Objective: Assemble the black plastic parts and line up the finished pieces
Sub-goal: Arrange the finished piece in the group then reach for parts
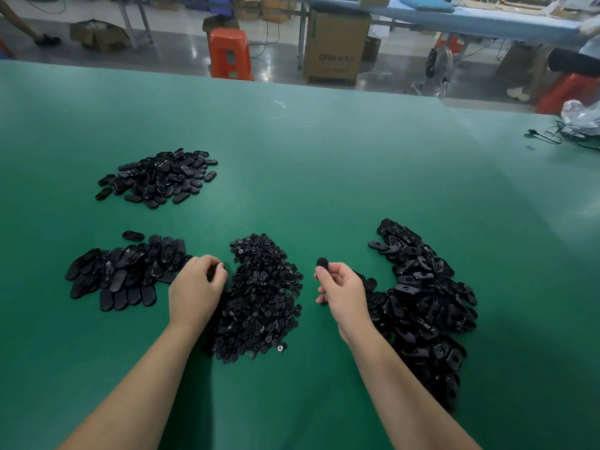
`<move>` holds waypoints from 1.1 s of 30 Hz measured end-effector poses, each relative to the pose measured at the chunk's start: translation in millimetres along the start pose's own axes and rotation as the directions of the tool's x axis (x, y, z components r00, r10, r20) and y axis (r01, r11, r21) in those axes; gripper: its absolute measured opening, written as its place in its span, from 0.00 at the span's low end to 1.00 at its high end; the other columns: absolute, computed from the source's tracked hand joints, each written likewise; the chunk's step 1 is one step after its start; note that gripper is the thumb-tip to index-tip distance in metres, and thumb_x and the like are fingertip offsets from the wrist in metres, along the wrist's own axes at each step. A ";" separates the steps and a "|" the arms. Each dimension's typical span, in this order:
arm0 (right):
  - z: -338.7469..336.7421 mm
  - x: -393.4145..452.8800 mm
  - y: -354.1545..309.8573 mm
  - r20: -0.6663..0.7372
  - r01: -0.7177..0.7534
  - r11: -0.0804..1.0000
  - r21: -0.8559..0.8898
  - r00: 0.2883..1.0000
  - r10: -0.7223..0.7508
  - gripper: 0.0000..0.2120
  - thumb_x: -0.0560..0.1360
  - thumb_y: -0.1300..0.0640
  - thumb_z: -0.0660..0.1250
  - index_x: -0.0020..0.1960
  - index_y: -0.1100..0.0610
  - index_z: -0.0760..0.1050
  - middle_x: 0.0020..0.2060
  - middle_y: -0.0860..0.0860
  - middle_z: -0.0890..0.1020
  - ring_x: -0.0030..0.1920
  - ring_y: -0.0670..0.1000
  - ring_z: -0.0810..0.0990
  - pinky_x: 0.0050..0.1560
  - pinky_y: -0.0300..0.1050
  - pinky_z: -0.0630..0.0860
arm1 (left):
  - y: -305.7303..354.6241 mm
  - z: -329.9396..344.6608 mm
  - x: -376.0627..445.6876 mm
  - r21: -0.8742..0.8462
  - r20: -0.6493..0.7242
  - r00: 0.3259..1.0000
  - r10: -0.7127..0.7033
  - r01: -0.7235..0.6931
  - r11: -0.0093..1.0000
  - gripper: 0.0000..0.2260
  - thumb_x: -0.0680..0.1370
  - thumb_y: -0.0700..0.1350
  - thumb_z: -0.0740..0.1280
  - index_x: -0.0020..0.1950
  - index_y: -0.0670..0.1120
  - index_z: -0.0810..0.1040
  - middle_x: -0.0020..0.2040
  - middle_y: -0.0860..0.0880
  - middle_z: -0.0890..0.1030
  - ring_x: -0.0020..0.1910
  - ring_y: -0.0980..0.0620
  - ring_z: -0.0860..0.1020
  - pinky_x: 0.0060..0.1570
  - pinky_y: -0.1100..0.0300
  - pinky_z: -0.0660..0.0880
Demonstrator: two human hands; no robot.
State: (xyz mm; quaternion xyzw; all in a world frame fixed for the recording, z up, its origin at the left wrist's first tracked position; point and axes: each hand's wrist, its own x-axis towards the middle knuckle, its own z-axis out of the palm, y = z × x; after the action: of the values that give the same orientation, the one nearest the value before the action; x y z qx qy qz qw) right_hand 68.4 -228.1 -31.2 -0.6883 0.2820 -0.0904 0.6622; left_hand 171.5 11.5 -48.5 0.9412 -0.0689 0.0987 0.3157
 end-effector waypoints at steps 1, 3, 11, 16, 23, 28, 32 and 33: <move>1.7 -0.9 2.0 -0.008 0.011 1.000 0.008 1.000 -0.011 0.02 0.81 0.56 0.68 0.52 0.55 0.77 0.42 0.53 0.82 0.30 0.44 0.78 0.39 0.44 0.79 | -0.1 -0.9 -1.1 -0.044 -0.018 1.000 -0.009 0.008 0.999 0.04 0.80 0.44 0.67 0.46 0.48 0.79 0.38 0.55 0.77 0.33 0.55 0.75 0.30 0.59 0.67; 5.0 -4.2 6.6 -0.024 0.039 0.999 0.020 0.999 -0.038 0.05 0.82 0.58 0.67 0.57 0.53 0.75 0.45 0.54 0.82 0.32 0.45 0.81 0.42 0.46 0.82 | 0.9 -3.0 -3.1 -0.107 -0.037 0.999 -0.034 0.030 0.994 0.03 0.80 0.42 0.67 0.47 0.47 0.79 0.37 0.57 0.78 0.29 0.57 0.74 0.28 0.61 0.65; 16.6 -16.9 15.8 -0.053 0.226 0.966 -0.129 0.971 -0.234 0.12 0.82 0.61 0.65 0.59 0.45 0.76 0.44 0.50 0.83 0.38 0.47 0.85 0.44 0.42 0.83 | 3.9 -7.2 -8.5 -0.131 -0.068 0.994 0.082 -0.090 0.987 0.07 0.80 0.36 0.68 0.56 0.40 0.83 0.49 0.47 0.85 0.46 0.50 0.81 0.48 0.60 0.75; 17.0 -18.2 14.2 -0.091 0.206 0.975 -0.087 0.973 -0.214 0.06 0.84 0.59 0.62 0.52 0.49 0.70 0.43 0.49 0.87 0.41 0.45 0.87 0.43 0.40 0.82 | 6.3 -11.3 -8.3 -0.148 -0.093 0.992 0.088 -0.102 0.984 0.12 0.81 0.34 0.65 0.63 0.37 0.81 0.50 0.44 0.83 0.48 0.48 0.80 0.53 0.56 0.75; 14.1 -17.1 16.7 -0.088 0.189 0.980 -0.060 0.977 -0.194 0.04 0.85 0.55 0.58 0.52 0.48 0.68 0.40 0.44 0.87 0.40 0.47 0.87 0.48 0.50 0.83 | 61.1 -18.8 -11.4 -0.319 -0.070 0.978 0.195 -0.207 0.925 0.09 0.80 0.38 0.69 0.58 0.45 0.85 0.43 0.58 0.81 0.40 0.63 0.78 0.47 0.74 0.72; 16.3 -15.5 17.6 -0.071 0.194 0.981 -0.023 0.978 -0.195 0.12 0.85 0.54 0.59 0.64 0.39 0.70 0.44 0.44 0.87 0.43 0.48 0.87 0.47 0.49 0.83 | 99.8 -2.1 -20.9 -0.562 0.155 0.976 0.150 -0.038 0.826 0.06 0.79 0.40 0.70 0.49 0.51 0.83 0.29 0.53 0.80 0.27 0.59 0.77 0.35 0.70 0.73; 16.6 -13.8 16.2 -0.118 0.222 0.975 0.023 0.969 -0.218 0.12 0.85 0.60 0.58 0.54 0.46 0.76 0.49 0.52 0.85 0.44 0.51 0.87 0.40 0.48 0.83 | 114.1 15.8 -26.4 -0.636 0.301 0.953 0.039 0.169 0.753 0.06 0.79 0.40 0.70 0.46 0.51 0.82 0.28 0.50 0.81 0.24 0.55 0.77 0.30 0.66 0.72; 16.6 -13.5 15.9 -0.130 0.222 0.975 0.030 0.968 -0.216 0.11 0.85 0.61 0.58 0.53 0.47 0.76 0.49 0.52 0.85 0.43 0.51 0.87 0.38 0.48 0.83 | 116.3 19.7 -28.3 -0.640 0.320 0.947 0.001 0.215 0.738 0.06 0.79 0.39 0.70 0.45 0.50 0.82 0.29 0.49 0.82 0.24 0.54 0.77 0.28 0.64 0.72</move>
State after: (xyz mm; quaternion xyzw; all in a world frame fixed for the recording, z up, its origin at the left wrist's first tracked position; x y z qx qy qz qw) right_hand 61.3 -206.4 -44.9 -0.6935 0.2435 -0.2122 0.6440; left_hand 124.5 -90.6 -2.8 0.7720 -0.0916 -0.0946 0.6219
